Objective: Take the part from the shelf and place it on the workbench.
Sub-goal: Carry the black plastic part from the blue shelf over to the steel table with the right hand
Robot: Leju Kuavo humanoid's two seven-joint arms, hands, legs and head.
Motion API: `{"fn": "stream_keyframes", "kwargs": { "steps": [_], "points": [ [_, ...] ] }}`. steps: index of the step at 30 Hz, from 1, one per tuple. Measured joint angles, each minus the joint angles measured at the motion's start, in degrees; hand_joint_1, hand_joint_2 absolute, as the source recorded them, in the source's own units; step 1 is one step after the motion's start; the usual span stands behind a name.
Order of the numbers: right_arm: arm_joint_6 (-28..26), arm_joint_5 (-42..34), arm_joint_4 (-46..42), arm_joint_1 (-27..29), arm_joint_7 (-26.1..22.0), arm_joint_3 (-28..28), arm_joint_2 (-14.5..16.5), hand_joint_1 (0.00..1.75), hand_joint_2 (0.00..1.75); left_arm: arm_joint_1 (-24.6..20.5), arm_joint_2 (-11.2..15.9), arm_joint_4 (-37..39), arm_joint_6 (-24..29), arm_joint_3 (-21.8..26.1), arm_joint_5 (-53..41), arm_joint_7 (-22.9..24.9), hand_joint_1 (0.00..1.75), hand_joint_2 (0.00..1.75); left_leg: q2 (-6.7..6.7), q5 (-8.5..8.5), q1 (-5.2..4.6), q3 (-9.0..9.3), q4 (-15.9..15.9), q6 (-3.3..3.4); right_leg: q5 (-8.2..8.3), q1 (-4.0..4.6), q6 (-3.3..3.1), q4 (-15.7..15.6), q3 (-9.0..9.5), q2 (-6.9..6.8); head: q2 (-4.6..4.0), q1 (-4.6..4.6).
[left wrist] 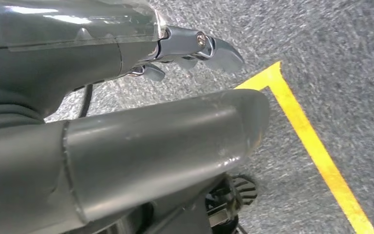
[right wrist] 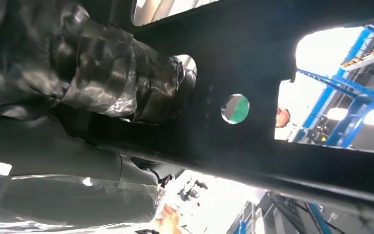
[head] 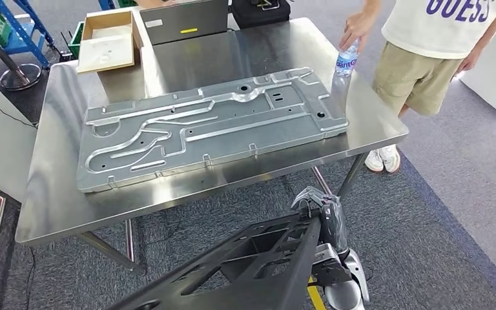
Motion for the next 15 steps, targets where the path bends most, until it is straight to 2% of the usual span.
{"fn": "stream_keyframes", "kwargs": {
  "steps": [3, 5, 6, 8, 9, 10, 11, 13, 14, 15],
  "points": [
    [0.1, 0.0, 0.0, 0.0, 0.0, -0.1, 0.0, 1.75, 0.0, -0.1, 0.0, 0.0, 0.0, 0.0, -0.2, 0.0, 0.0, 0.0, 0.06, -0.66, -0.05, -0.01, 0.2, -0.72, -0.69, 0.21, -1.14, -0.5, 0.21, 0.24, 0.0, -0.03],
    [0.2, 0.0, 0.0, -0.1, 0.0, -0.1, 0.1, 1.75, 0.0, -0.2, 0.0, 0.0, 0.0, 0.0, -0.2, 0.0, 0.0, 0.0, 0.12, -1.92, 0.08, -0.61, 2.1, -1.23, -0.93, 0.04, -1.81, -0.7, 0.66, 0.22, 0.0, -0.03],
    [0.3, 0.1, 0.0, -0.1, 0.0, -0.1, 0.1, 1.75, 0.0, -0.2, 0.0, 0.0, 0.0, 0.0, -0.3, 0.0, 0.0, 0.0, 0.14, -3.2, 0.16, -1.83, 4.7, -1.52, -1.06, -0.03, -2.09, -0.8, 0.92, 0.15, 0.0, -0.04],
    [0.3, 0.1, 0.0, -0.2, 0.0, -0.2, 0.2, 1.75, 0.0, -0.2, 0.0, 0.0, 0.0, 0.0, -0.3, 0.0, 0.0, 0.0, 0.15, -6.13, 0.32, -6.11, 12.4, -1.96, -1.38, 0.08, -2.45, -0.9, 1.24, 0.07, 0.0, -0.04],
    [0.3, 0.1, 0.1, -0.2, 0.0, -0.2, 0.2, 1.75, 0.0, -0.1, 0.0, 0.0, 0.0, 0.0, -0.3, 0.0, 0.0, 0.0, 0.15, -6.75, 0.38, -8.19, 15.5, -2.01, -1.56, 0.16, -2.54, -0.9, 1.39, 0.1, 0.0, -0.04],
    [0.3, 0.1, 0.1, -0.1, 0.0, -0.2, 0.2, 1.75, 0.0, 0.0, 0.0, 0.0, 0.0, 0.0, -0.3, 0.0, 0.0, 0.0, 0.15, -6.23, 0.41, -9.47, 16.8, -1.93, -1.76, 0.24, -2.58, -0.9, 1.62, 0.18, 0.0, -0.04],
    [0.3, 0.1, 0.1, -0.1, 0.0, -0.2, 0.2, 1.75, 0.0, 0.0, 0.0, 0.0, 0.0, 0.0, -0.3, 0.0, 0.0, 0.0, 0.15, -4.52, 0.39, -9.64, 15.8, -1.72, -1.98, 0.32, -2.58, -0.9, 1.96, 0.28, 0.0, -0.04],
    [0.3, 0.1, 0.1, -0.2, 0.0, -0.2, 0.2, 1.75, 0.0, 0.0, 0.0, 0.0, 0.0, 0.0, -0.3, 0.0, 0.0, 0.0, 0.14, 0.57, 0.16, -7.29, 8.8, -0.84, -2.52, 0.45, -2.51, -1.0, 2.86, 0.41, 0.0, -0.04],
    [0.3, 0.1, 0.1, -0.2, 0.0, -0.2, 0.2, 1.75, 0.0, 0.0, 0.0, 0.0, 0.0, 0.0, -0.3, 0.0, 0.0, 0.0, 0.15, 2.3, -0.05, -5.88, 5.3, -0.31, -2.76, 0.53, -2.37, -1.0, 3.24, 0.44, 0.0, -0.04],
    [0.3, 0.1, 0.1, -0.2, 0.0, -0.2, 0.2, 1.75, 0.0, 0.0, 0.1, 0.0, 0.1, 0.0, -0.3, 0.0, 0.0, 0.0, 0.15, 3.12, -0.28, -4.78, 2.8, 0.16, -2.91, 0.54, -2.15, -1.1, 3.45, 0.44, 0.0, -0.04]
  ]
}}
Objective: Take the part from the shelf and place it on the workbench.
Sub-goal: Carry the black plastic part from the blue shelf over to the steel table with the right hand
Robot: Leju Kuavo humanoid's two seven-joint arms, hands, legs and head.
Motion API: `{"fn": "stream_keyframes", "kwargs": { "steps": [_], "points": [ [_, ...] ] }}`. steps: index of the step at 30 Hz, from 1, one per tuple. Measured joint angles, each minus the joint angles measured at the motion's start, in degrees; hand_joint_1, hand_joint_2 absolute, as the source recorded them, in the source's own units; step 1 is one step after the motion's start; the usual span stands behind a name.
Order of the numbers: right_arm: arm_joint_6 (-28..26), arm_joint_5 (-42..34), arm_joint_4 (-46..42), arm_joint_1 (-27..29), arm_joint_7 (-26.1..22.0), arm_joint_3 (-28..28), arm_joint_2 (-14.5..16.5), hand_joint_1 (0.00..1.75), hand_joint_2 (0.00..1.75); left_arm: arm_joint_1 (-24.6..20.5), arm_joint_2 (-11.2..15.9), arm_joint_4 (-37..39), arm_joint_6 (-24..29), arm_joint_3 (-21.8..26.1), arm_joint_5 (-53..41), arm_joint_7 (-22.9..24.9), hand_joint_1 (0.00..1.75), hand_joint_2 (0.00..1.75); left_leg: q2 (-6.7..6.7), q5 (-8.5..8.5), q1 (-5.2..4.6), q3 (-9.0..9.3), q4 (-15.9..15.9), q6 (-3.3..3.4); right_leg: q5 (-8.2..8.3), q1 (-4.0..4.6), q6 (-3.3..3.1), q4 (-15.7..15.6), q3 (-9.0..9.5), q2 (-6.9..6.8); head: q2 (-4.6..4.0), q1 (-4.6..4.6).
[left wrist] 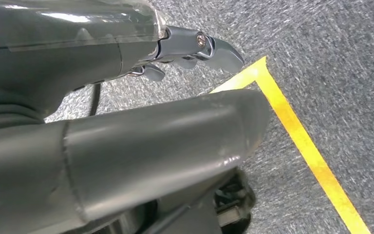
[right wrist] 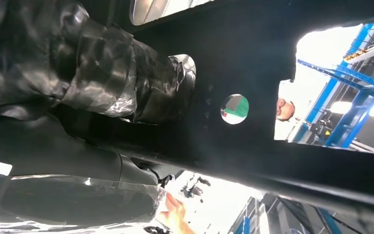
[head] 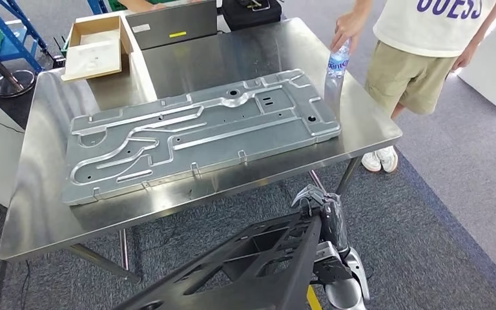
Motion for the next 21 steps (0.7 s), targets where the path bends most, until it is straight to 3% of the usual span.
{"fn": "stream_keyframes", "kwargs": {
  "steps": [2, 5, 6, 8, 9, 10, 11, 12, 13, 15, 19, 21],
  "points": [
    [0.0, 0.0, 0.0, 0.0, 0.0, 0.0, 0.0, 1.75, 0.0, 0.0, 0.1, 0.0, 0.0, 0.0, 0.0, 0.0, 0.0, 0.0, -0.03, -0.2, -0.34, 0.78, -1.6, 0.49, -0.05, -0.07, 0.65, -0.4, 0.16, -0.02, 0.0, -0.01],
    [0.0, 0.0, -0.1, -0.1, 0.0, 0.0, 0.0, 1.75, 0.0, 0.0, 0.0, 0.0, 0.0, 0.0, 0.0, 0.0, 0.0, 0.0, -0.01, 0.18, 0.0, 2.03, -3.7, 0.87, -0.66, 0.05, 1.6, 0.1, 0.26, -0.17, 0.0, 0.02],
    [0.0, 0.0, -0.1, -0.1, 0.0, 0.0, 0.0, 1.75, 0.0, 0.0, 0.0, 0.0, 0.0, 0.0, 0.0, 0.0, 0.0, 0.0, 0.05, 0.35, 0.19, 2.56, -4.3, 1.03, -1.67, 0.13, 1.8, 2.0, -0.58, -0.22, 0.0, 0.02],
    [0.0, 0.0, -0.2, -0.1, 0.0, 0.0, 0.0, 1.75, 0.0, 0.0, 0.0, 0.0, 0.0, 0.0, 0.0, 0.0, 0.0, 0.0, 0.14, 0.23, 0.27, 3.11, -4.8, 1.37, -4.63, 0.1, 2.09, 8.8, -4.33, -0.27, 0.0, 0.03],
    [0.0, 0.0, -0.1, 0.0, 0.0, -0.1, 0.0, 1.75, 0.0, 0.0, 0.0, 0.0, 0.0, 0.0, 0.0, 0.0, 0.0, 0.0, 0.14, 0.05, 0.24, 3.24, -4.7, 1.45, -5.6, 0.07, 2.26, 12.1, -6.39, -0.27, 0.0, 0.02],
    [0.0, 0.0, -0.1, 0.1, 0.0, -0.1, -0.1, 1.75, 0.0, 0.0, 0.0, 0.0, 0.0, 0.0, 0.0, 0.0, 0.0, 0.0, 0.12, -0.2, 0.22, 3.41, -4.6, 1.47, -5.51, 0.01, 2.44, 13.9, -7.83, -0.28, 0.0, 0.03],
    [0.0, 0.0, -0.1, 0.2, 0.0, -0.1, -0.1, 1.75, 0.0, 0.1, 0.0, 0.0, 0.0, 0.0, 0.0, 0.0, 0.0, 0.0, 0.07, -0.51, 0.25, 3.63, -4.5, 1.39, -4.2, -0.09, 2.58, 13.6, -8.22, -0.3, 0.0, 0.03],
    [0.0, 0.0, -0.1, 0.2, 0.0, -0.1, -0.1, 1.75, 0.0, 0.1, -0.1, 0.0, 0.0, 0.0, 0.0, 0.0, 0.0, 0.0, 0.01, -0.9, 0.29, 3.88, -4.2, 1.26, -1.94, -0.21, 2.69, 11.2, -7.55, -0.35, 0.0, 0.02],
    [0.0, 0.0, -0.1, 0.1, 0.0, -0.1, -0.1, 1.75, 0.0, 0.1, -0.1, 0.0, 0.0, 0.0, 0.0, 0.0, 0.0, 0.0, -0.06, -1.42, 0.33, 4.11, -3.8, 1.02, 0.5, -0.37, 2.73, 7.5, -6.23, -0.43, 0.0, 0.03],
    [0.0, 0.0, 0.0, 0.1, 0.0, -0.1, -0.1, 1.75, 0.0, 0.1, -0.1, 0.0, 0.0, 0.0, 0.0, 0.0, 0.0, 0.0, -0.16, -2.5, 0.15, 4.13, -2.8, 0.3, 2.89, -0.38, 2.4, 1.8, -3.89, -0.53, 0.0, 0.03],
    [0.0, 0.0, 0.0, 0.1, 0.0, -0.2, -0.1, 1.75, 0.0, 0.0, -0.1, 0.0, 0.0, 0.0, 0.0, 0.0, 0.0, 0.0, -0.06, -3.58, 0.09, 4.11, -2.1, -0.88, 2.35, -0.22, 0.82, 0.6, -3.32, -0.28, 0.0, 0.02],
    [0.0, 0.0, 0.0, 0.1, 0.0, -0.2, -0.1, 1.75, 0.0, -0.1, -0.1, 0.0, 0.0, 0.0, 0.0, 0.0, 0.0, 0.0, 0.0, -5.2, 0.25, 3.04, 0.6, -1.48, 2.15, -0.45, 0.23, 0.3, -2.87, -0.36, 0.0, 0.01]
  ]
}}
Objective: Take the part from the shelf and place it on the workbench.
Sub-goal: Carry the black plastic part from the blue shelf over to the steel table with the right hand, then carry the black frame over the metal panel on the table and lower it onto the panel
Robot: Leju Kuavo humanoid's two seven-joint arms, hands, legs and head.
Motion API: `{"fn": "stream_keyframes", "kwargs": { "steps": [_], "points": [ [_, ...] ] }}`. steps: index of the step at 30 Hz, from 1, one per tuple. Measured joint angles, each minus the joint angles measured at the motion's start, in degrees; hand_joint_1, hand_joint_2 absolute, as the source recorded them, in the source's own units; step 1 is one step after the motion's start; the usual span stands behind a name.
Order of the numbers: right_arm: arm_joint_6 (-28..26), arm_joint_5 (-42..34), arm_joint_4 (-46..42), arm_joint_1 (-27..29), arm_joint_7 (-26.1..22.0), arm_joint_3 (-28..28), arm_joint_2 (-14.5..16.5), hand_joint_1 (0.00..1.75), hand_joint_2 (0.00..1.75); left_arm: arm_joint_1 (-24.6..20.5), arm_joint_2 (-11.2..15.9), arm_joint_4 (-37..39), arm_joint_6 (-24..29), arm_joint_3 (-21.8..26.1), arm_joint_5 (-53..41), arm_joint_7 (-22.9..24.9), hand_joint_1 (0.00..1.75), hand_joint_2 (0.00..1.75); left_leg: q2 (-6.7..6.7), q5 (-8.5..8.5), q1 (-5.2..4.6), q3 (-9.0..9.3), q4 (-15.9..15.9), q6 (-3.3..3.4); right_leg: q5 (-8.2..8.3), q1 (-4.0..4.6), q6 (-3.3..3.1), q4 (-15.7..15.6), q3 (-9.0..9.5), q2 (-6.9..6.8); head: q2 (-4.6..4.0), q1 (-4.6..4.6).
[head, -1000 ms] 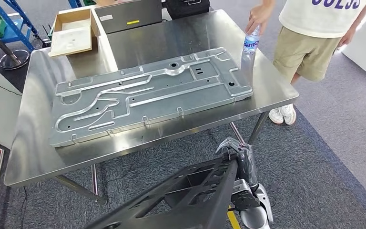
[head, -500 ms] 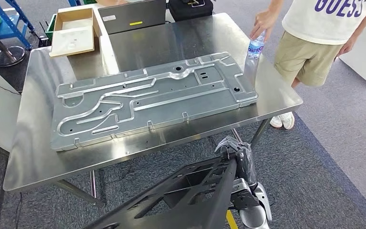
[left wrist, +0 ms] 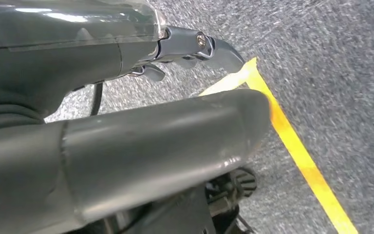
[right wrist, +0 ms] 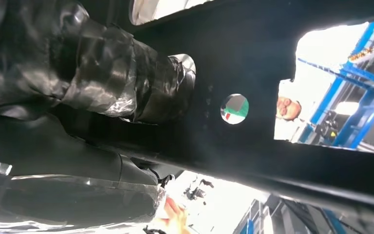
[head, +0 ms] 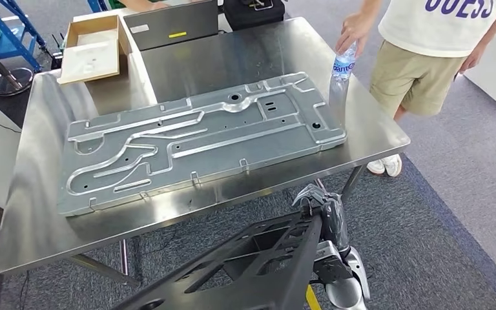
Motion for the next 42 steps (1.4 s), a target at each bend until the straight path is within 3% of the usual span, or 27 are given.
{"fn": "stream_keyframes", "kwargs": {
  "steps": [3, 4, 5, 7, 9, 10, 12, 15, 16, 18, 19, 20, 21, 23, 24, 26, 30, 32, 34, 35, 36, 39, 40, 42],
  "points": [
    [0.0, 0.0, 0.0, 0.0, 0.0, 0.0, 0.0, 1.75, 0.0, 0.1, 0.0, 0.0, 0.0, 0.0, 0.0, 0.0, 0.0, 0.0, 0.02, -4.27, 0.35, -5.92, 10.8, -0.77, -0.49, 0.03, -0.51, -0.1, 0.51, -0.13, 0.0, 0.01],
    [0.0, 0.0, 0.0, 0.0, 0.0, 0.0, 0.0, 1.75, 0.0, 0.2, 0.0, 0.0, 0.0, 0.0, 0.0, 0.0, 0.0, 0.0, 0.02, -4.51, 0.44, -7.58, 13.2, -0.85, -0.68, 0.06, -0.54, -0.1, 0.69, -0.08, 0.0, 0.0],
    [0.0, 0.0, 0.0, 0.0, 0.0, 0.0, 0.0, 1.75, 0.0, 0.2, 0.0, 0.0, 0.0, 0.0, 0.0, 0.0, 0.0, 0.0, 0.02, -3.58, 0.49, -8.3, 13.6, -0.82, -0.88, 0.08, -0.51, -0.1, 0.94, 0.0, 0.0, -0.01],
    [0.0, 0.0, 0.0, 0.0, 0.0, 0.0, 0.0, 1.75, 0.0, 0.2, 0.0, 0.0, 0.0, 0.0, 0.0, 0.0, 0.0, 0.0, 0.02, 1.17, 0.48, -6.39, 7.7, -0.42, -1.38, 0.08, -0.35, -0.1, 1.75, 0.14, 0.0, -0.01],
    [0.0, 0.0, 0.0, -0.1, 0.0, 0.0, 0.0, 1.75, 0.0, 0.2, 0.0, 0.0, 0.0, 0.0, 0.0, 0.0, 0.0, 0.0, 0.0, 4.47, 0.23, -3.29, 0.5, 0.23, -1.83, 0.13, 0.03, -0.2, 2.47, 0.21, 0.0, 0.01],
    [0.0, 0.0, 0.0, -0.1, 0.0, 0.0, 0.0, 1.75, 0.0, 0.1, 0.1, 0.0, 0.0, 0.0, 0.0, 0.0, 0.0, 0.0, -0.02, 4.96, 0.04, -2.42, -1.5, 0.53, -1.92, 0.14, 0.33, -0.3, 2.6, 0.22, 0.0, 0.01],
    [0.0, 0.0, 0.0, -0.1, 0.0, 0.0, 0.0, 1.75, 0.0, 0.1, 0.1, 0.0, 0.0, 0.0, 0.0, 0.0, 0.0, 0.0, -0.1, 4.68, -0.27, -2.05, -2.5, 0.98, -1.85, 0.12, 1.01, -0.8, 2.67, 0.22, 0.0, -0.01],
    [0.0, 0.0, -0.1, -0.2, 0.0, 0.0, 0.0, 1.75, 0.0, 0.2, 0.0, 0.0, 0.0, 0.0, 0.0, 0.0, 0.0, 0.0, -0.04, 5.07, 0.2, -0.95, -4.1, 1.96, -3.06, 0.25, 1.81, 0.7, 2.4, 0.09, 0.0, 0.01],
    [0.0, 0.0, -0.2, -0.2, 0.0, 0.0, 0.0, 1.75, 0.0, 0.2, 0.0, 0.0, 0.0, 0.0, 0.0, 0.0, 0.0, 0.0, 0.03, 5.1, 0.31, -0.52, -4.5, 2.33, -4.37, 0.3, 1.9, 3.2, 1.25, 0.06, 0.0, 0.02],
    [0.0, 0.0, -0.2, -0.1, 0.0, 0.0, 0.0, 1.75, 0.0, 0.1, 0.0, 0.0, 0.0, 0.0, 0.0, 0.0, 0.0, 0.0, 0.09, 4.79, 0.09, -0.18, -4.5, 2.85, -7.35, 0.3, 1.97, 10.6, -2.8, 0.07, 0.0, 0.01],
    [0.0, 0.0, -0.1, 0.0, 0.0, 0.0, -0.1, 1.75, 0.0, 0.1, 0.0, 0.0, 0.0, 0.0, 0.0, 0.0, 0.0, 0.0, 0.07, 4.58, -0.01, -0.02, -4.5, 2.97, -7.89, 0.27, 2.03, 13.3, -4.61, 0.06, 0.0, 0.02],
    [0.0, 0.0, -0.1, 0.1, 0.0, 0.0, -0.1, 1.75, 0.0, 0.2, 0.0, 0.0, 0.0, 0.0, 0.0, 0.0, 0.0, 0.0, 0.04, 4.35, -0.07, 0.19, -4.4, 2.98, -7.33, 0.25, 2.07, 14.3, -5.61, 0.05, 0.0, 0.01],
    [0.0, 0.0, -0.1, 0.1, 0.0, 0.0, -0.1, 1.75, 0.0, 0.2, 0.0, 0.0, 0.0, 0.1, 0.1, 0.0, 0.0, 0.0, -0.02, 4.06, -0.1, 0.49, -4.3, 2.91, -5.57, 0.24, 2.05, 13.0, -5.46, 0.03, 0.0, 0.02],
    [0.0, 0.0, -0.1, 0.1, 0.0, 0.0, -0.1, 1.75, 0.0, 0.2, 0.0, 0.0, 0.0, 0.1, 0.1, 0.0, 0.0, 0.0, -0.13, 3.25, -0.1, 1.11, -4.0, 2.56, -0.96, 0.27, 1.8, 6.1, -2.73, -0.01, 0.0, 0.01],
    [0.0, 0.0, -0.1, 0.1, 0.0, 0.0, -0.1, 1.75, 0.0, 0.2, 0.0, 0.0, 0.0, 0.1, 0.1, 0.0, 0.0, 0.0, -0.18, 2.79, -0.23, 1.3, -3.6, 2.27, 0.39, 0.36, 1.61, 2.8, -1.33, -0.03, 0.0, 0.01],
    [0.0, 0.0, -0.2, 0.1, 0.0, -0.1, -0.1, 1.75, 0.0, 0.1, 0.0, 0.0, 0.0, 0.1, 0.1, 0.0, 0.0, 0.0, -0.2, 2.22, -0.41, 1.31, -3.2, 1.67, 0.68, 0.58, 1.17, 0.0, -0.16, 0.06, 0.0, 0.0],
    [0.0, 0.0, -0.2, 0.0, 0.0, -0.1, 0.0, 1.75, 0.0, 0.0, 0.0, 0.0, 0.0, 0.1, 0.1, -0.1, 0.0, 0.0, -0.13, 0.82, -0.38, 1.11, -1.9, 0.5, 0.37, 0.22, 0.2, -0.9, 0.59, 0.16, 0.0, 0.0],
    [0.0, 0.0, -0.3, 0.0, 0.0, -0.1, 0.1, 1.75, 0.0, 0.0, 0.0, 0.0, 0.0, 0.1, 0.2, 0.0, 0.0, 0.0, -0.09, -1.87, -0.12, -1.69, 3.9, -0.24, 0.2, 0.0, -0.18, -1.2, 1.17, -0.02, 0.0, -0.01],
    [0.0, 0.0, -0.3, 0.0, 0.1, -0.1, 0.1, 1.75, 0.0, 0.0, 0.0, 0.0, 0.1, 0.2, 0.5, 0.3, 0.0, 0.0, -0.08, -4.08, 0.26, -5.96, 11.1, -0.77, 0.01, 0.0, -0.34, -1.3, 1.38, -0.08, 0.0, -0.01],
    [0.0, 0.0, -0.2, 0.0, 0.1, -0.1, 0.1, 1.75, 0.0, 0.1, 0.0, 0.0, 0.2, 0.3, 0.6, 0.5, 0.0, 0.0, -0.08, -3.75, 0.4, -7.3, 12.7, -0.89, -0.12, 0.01, -0.36, -1.2, 1.51, -0.03, 0.0, -0.01],
    [0.1, 0.0, -0.2, 0.0, 0.1, -0.1, 0.1, 1.75, 0.0, 0.2, 0.0, 0.0, 0.4, 0.4, 0.7, 0.7, 0.0, 0.0, -0.07, -2.31, 0.49, -7.57, 12.0, -0.9, -0.26, 0.0, -0.31, -1.2, 1.7, 0.05, 0.0, -0.02],
    [0.3, 0.0, -0.3, -0.1, 0.1, -0.1, 0.1, 1.75, 0.0, 0.1, 0.0, 0.0, 0.6, 0.7, 0.8, 0.9, 0.0, 0.0, -0.07, 4.23, 0.38, -3.72, 1.4, -0.31, -0.79, 0.05, 0.1, -1.3, 2.53, 0.2, 0.0, -0.02],
    [0.3, 0.0, -0.3, -0.1, 0.1, -0.1, 0.1, 1.75, 0.0, 0.0, 0.1, 0.0, 0.7, 0.8, 0.8, 0.9, 0.0, 0.0, -0.08, 5.19, 0.24, -2.59, -1.3, -0.01, -0.9, 0.11, 0.37, -1.3, 2.62, 0.22, 0.0, -0.01],
    [0.4, 0.1, -0.3, -0.1, 0.2, -0.1, 0.1, 1.75, 0.0, -0.1, 0.1, 0.0, 0.7, 1.0, 0.9, 0.9, 0.0, 0.0, -0.14, 5.16, -0.08, -1.92, -3.0, 0.52, -0.92, 0.2, 1.03, -1.5, 2.6, 0.22, 0.0, -0.01]
  ]
}}
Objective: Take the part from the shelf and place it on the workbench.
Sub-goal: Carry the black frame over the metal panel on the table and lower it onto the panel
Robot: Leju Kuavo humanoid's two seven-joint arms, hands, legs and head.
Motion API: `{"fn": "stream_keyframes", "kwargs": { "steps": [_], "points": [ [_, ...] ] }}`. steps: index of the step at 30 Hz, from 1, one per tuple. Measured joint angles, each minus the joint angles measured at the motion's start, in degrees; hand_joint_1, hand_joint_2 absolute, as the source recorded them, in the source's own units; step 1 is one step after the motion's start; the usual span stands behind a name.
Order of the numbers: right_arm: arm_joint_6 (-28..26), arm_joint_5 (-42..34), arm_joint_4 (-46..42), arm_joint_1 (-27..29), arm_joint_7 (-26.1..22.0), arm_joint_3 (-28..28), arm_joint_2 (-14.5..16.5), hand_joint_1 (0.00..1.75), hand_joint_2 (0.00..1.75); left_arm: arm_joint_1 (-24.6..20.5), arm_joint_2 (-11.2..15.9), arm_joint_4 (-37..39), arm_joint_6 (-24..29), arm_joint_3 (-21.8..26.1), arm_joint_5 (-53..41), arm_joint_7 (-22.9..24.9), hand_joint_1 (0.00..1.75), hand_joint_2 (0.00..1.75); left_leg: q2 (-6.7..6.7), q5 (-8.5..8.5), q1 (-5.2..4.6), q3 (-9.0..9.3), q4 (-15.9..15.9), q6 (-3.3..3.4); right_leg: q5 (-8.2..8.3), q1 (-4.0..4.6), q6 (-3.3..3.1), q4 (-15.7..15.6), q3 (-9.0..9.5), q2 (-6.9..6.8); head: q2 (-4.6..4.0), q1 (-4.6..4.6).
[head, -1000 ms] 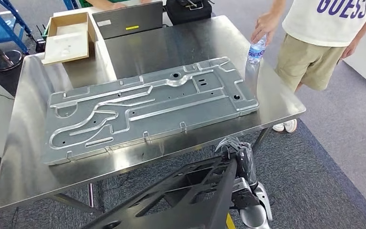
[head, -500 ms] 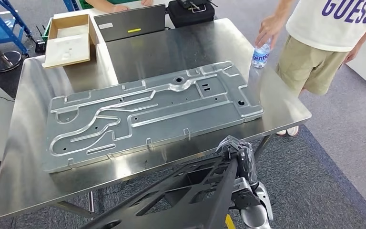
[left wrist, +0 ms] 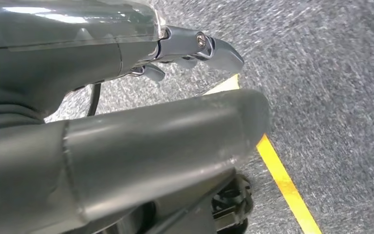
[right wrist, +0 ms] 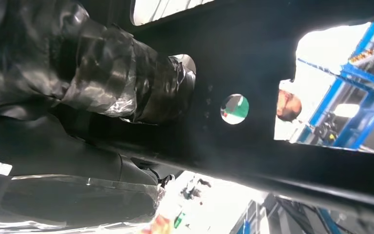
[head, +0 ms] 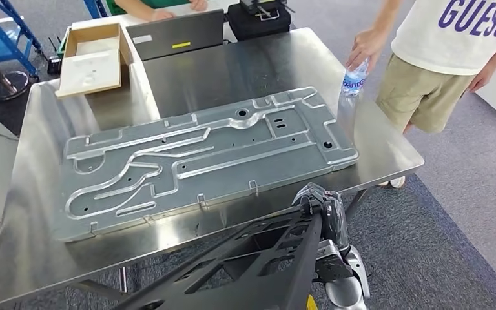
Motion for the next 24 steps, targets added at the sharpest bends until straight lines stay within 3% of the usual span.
{"fn": "stream_keyframes", "kwargs": {
  "steps": [3, 5, 7, 8, 9, 10, 11, 13, 14, 18, 20, 22, 23, 24],
  "points": [
    [0.0, 0.1, -0.1, -0.1, 0.0, 0.0, 0.0, 1.75, 0.0, 0.1, 0.0, 0.0, 0.0, 0.1, 0.0, 0.0, 0.0, 0.0, 0.04, 0.39, 0.21, 0.55, -1.1, 1.09, -0.73, 0.0, 0.97, 0.6, 0.0, -0.1, 0.0, 0.02],
    [0.0, 0.1, -0.2, -0.1, 0.0, 0.0, 0.0, 1.75, 0.0, 0.0, -0.1, 0.0, 0.0, 0.1, 0.0, 0.0, 0.0, 0.0, 0.15, 0.58, 0.32, 0.98, -1.6, 1.81, -3.67, -0.01, 1.14, 5.6, -2.2, -0.18, 0.0, 0.02],
    [0.0, 0.1, -0.1, 0.0, 0.1, -0.1, -0.1, 1.75, 0.0, 0.0, -0.1, 0.0, 0.0, 0.2, 0.0, 0.1, 0.0, 0.0, 0.19, 0.46, 0.1, 0.99, -1.6, 2.16, -6.82, 0.02, 1.13, 12.8, -5.96, -0.19, 0.0, 0.02],
    [0.0, 0.1, -0.1, 0.1, 0.1, -0.1, -0.1, 1.75, 0.0, 0.0, -0.1, 0.0, 0.0, 0.2, 0.0, 0.1, 0.0, 0.0, 0.19, 0.38, -0.01, 0.99, -1.5, 2.23, -7.12, 0.02, 1.12, 14.9, -7.17, -0.19, 0.0, 0.02],
    [0.0, 0.1, -0.1, 0.1, 0.1, -0.1, -0.1, 1.75, 0.0, 0.0, -0.1, 0.0, 0.1, 0.2, 0.0, 0.2, 0.0, 0.0, 0.17, 0.29, -0.08, 1.02, -1.4, 2.23, -6.19, 0.02, 1.06, 14.8, -7.32, -0.2, 0.0, 0.02],
    [0.0, 0.1, -0.1, 0.1, 0.2, -0.1, -0.1, 1.75, 0.0, 0.0, -0.1, 0.0, 0.1, 0.2, 0.0, 0.4, 0.0, 0.0, 0.13, 0.15, -0.11, 1.09, -1.3, 2.18, -4.3, 0.03, 0.94, 12.5, -6.38, -0.2, 0.0, 0.02],
    [0.0, 0.1, -0.1, 0.1, 0.2, -0.1, -0.1, 1.75, 0.0, 0.0, -0.1, 0.0, 0.2, 0.2, 0.0, 0.5, 0.0, 0.0, 0.08, -0.07, -0.13, 1.16, -1.0, 2.07, -2.06, 0.04, 0.76, 8.8, -4.69, -0.21, 0.0, 0.02],
    [0.0, 0.1, -0.1, 0.0, 0.2, -0.1, -0.1, 1.75, 0.0, 0.0, -0.1, 0.0, 0.3, 0.3, 0.0, 0.7, 0.0, 0.0, 0.01, -0.57, -0.3, 0.99, -0.3, 1.62, 0.41, 0.23, 0.33, 2.5, -1.9, -0.21, 0.0, 0.01],
    [0.0, 0.2, -0.2, 0.0, 0.2, -0.1, -0.1, 1.75, 0.0, 0.0, -0.1, 0.0, 0.4, 0.3, 0.0, 0.8, 0.0, 0.0, -0.01, -0.74, -0.36, 0.84, 0.0, 1.36, 0.64, 0.36, 0.15, 1.1, -1.37, -0.15, 0.0, 0.01],
    [0.0, 0.2, -0.2, 0.0, 0.3, -0.2, -0.1, 1.75, 0.0, 0.0, -0.1, 0.0, 0.5, 0.5, 0.1, 1.0, 0.0, 0.0, -0.01, -1.52, -0.23, 0.53, 0.8, 0.24, 0.74, 0.35, -0.85, 0.3, -1.09, -0.04, 0.0, 0.0],
    [0.0, 0.2, -0.3, 0.0, 0.3, -0.2, 0.0, 1.75, 0.0, 0.0, -0.1, 0.0, 0.5, 0.6, 0.1, 1.0, 0.0, 0.0, 0.02, -4.13, 0.03, -1.29, 5.1, -0.46, 0.89, 0.05, -1.28, -0.2, -0.74, -0.2, 0.0, 0.0],
    [0.0, 0.2, -0.3, 0.0, 0.3, -0.2, 0.0, 1.75, 0.0, 0.0, -0.1, 0.0, 0.5, 0.6, 0.1, 1.0, 0.0, 0.0, 0.04, -7.29, 0.38, -4.73, 12.2, -1.08, 0.86, 0.02, -1.45, -0.2, -0.68, -0.31, 0.0, 0.0],
    [0.0, 0.2, -0.3, 0.0, 0.3, -0.3, 0.0, 1.75, 0.0, 0.1, -0.1, 0.0, 0.5, 0.6, 0.1, 1.0, 0.0, 0.0, 0.05, -7.86, 0.53, -6.02, 14.7, -1.25, 0.83, 0.02, -1.46, -0.2, -0.66, -0.32, 0.0, 0.0],
    [0.0, 0.2, -0.3, 0.1, 0.3, -0.3, 0.0, 1.75, 0.0, 0.2, -0.1, 0.0, 0.5, 0.6, 0.1, 1.0, 0.0, 0.0, 0.05, -7.36, 0.61, -6.43, 15.2, -1.32, 0.79, 0.01, -1.44, -0.2, -0.61, -0.29, 0.0, 0.0]
  ]
}}
